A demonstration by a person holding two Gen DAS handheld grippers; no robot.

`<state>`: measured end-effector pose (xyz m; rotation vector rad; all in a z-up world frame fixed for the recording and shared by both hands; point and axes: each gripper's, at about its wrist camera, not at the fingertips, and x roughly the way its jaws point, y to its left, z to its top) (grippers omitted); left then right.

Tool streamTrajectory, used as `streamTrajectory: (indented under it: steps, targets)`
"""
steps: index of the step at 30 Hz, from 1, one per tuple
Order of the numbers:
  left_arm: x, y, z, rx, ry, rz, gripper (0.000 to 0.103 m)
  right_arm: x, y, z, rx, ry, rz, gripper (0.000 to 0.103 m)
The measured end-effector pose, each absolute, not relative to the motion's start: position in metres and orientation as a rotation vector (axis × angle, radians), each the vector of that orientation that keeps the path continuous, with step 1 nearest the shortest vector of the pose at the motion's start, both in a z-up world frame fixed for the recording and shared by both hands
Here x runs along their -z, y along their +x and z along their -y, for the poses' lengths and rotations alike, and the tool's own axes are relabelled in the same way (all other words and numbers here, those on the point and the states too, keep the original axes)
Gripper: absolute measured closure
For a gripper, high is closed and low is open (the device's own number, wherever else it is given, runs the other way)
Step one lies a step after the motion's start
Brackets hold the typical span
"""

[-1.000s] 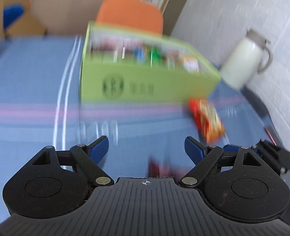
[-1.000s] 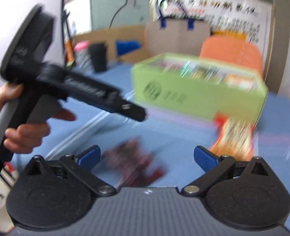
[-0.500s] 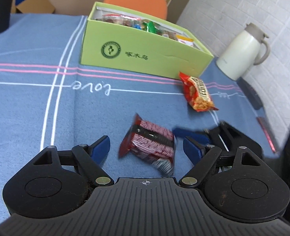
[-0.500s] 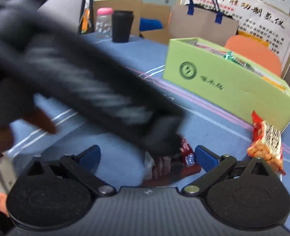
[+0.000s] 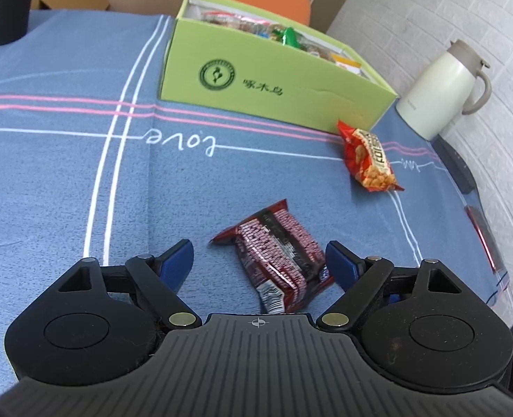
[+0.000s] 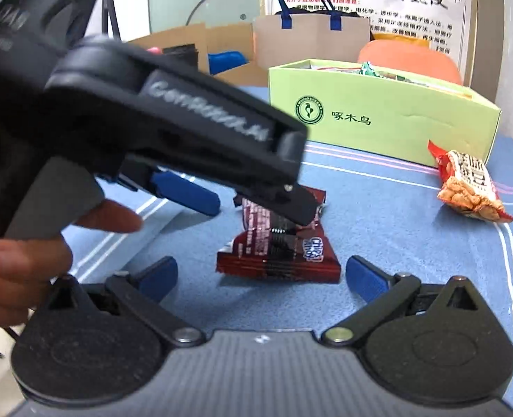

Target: Organize snacks

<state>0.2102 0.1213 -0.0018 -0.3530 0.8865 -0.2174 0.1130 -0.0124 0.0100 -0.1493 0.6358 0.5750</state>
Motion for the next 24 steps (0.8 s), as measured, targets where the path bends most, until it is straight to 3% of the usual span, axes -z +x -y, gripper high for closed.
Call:
streamTrajectory:
  steps: [10,15,21,24]
  targets:
    - [-0.004,0.213,-0.139,0.344,-0.359,-0.913,0.029,-0.028,0.113,0.010,-0.479,-0.080,-0.625,0.001]
    - [-0.006,0.224,-0.127,0.403,-0.308,-0.945,0.030,-0.024,0.125,-0.007,-0.471,-0.184,-0.652,0.001]
    - [-0.001,0.231,-0.117,0.399,-0.244,-0.948,0.043,-0.020,0.134,-0.010,-0.486,-0.137,-0.689,0.001]
    - [0.001,0.240,-0.120,0.429,-0.262,-0.953,0.043,-0.021,0.133,-0.011,-0.465,-0.133,-0.690,0.001]
